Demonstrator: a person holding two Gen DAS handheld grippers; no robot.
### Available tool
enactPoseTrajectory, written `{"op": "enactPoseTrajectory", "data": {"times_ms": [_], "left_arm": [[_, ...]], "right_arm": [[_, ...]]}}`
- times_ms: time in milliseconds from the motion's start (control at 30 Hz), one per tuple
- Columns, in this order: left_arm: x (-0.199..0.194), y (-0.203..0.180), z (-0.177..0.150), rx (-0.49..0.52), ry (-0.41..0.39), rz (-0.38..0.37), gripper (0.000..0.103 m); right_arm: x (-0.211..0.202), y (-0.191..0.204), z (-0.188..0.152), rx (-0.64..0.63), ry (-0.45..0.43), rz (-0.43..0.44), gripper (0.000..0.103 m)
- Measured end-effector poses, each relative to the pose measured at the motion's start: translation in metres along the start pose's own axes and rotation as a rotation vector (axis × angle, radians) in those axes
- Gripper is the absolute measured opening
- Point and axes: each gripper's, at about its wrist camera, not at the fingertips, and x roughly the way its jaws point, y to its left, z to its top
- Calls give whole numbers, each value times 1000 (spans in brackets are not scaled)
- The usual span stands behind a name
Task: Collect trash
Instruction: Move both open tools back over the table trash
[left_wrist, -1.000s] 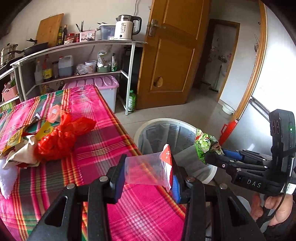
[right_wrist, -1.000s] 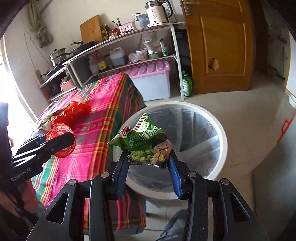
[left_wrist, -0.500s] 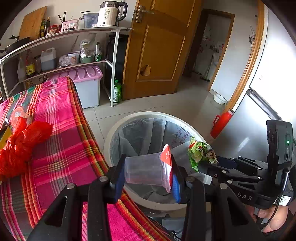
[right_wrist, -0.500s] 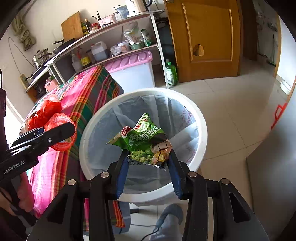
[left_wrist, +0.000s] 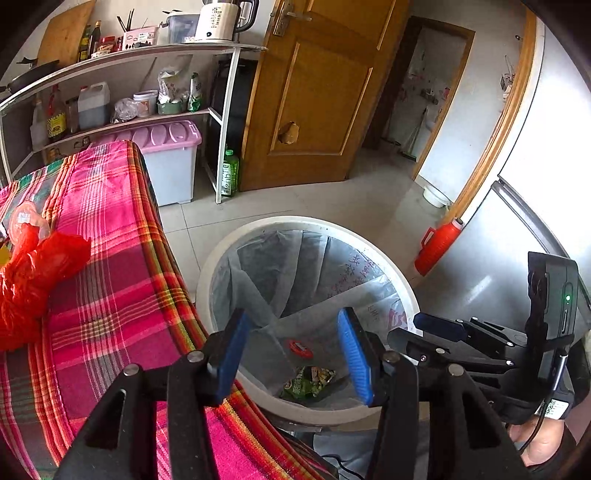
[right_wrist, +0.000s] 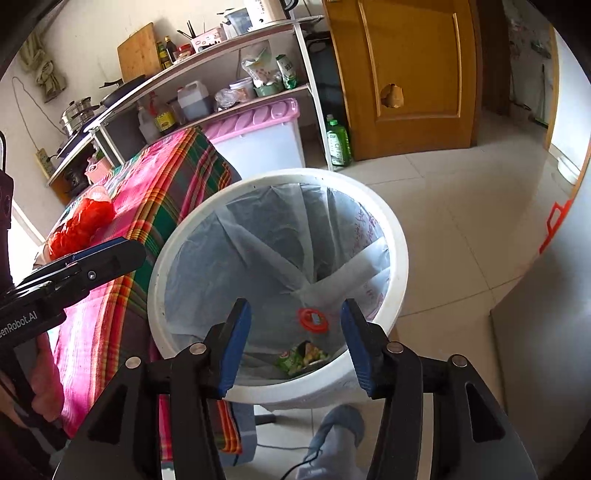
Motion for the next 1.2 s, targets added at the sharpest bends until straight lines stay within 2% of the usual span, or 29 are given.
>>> {"op": "enactPoseTrajectory", "data": {"times_ms": [300,633,733,1067,1200], "left_arm": [[-37,14,-8,-10,-75,38,52],[-92,45,-32,-52,-158,102,52],[-108,57,-40,-77,-178,124,52],[-151,103,-70,-157,-226,220,52],[-162,120,-82,-190,-233,280,52]], "right_arm": [[-30,24,-1,-37,-94,8,52],[-55,75,-3,-106,-132,71,52],[-58,94,-4,-130,-126,123,52],[-52,151,-10,-204,-81,202,52],[-47,174,-10,-234,-73,223,52]]}}
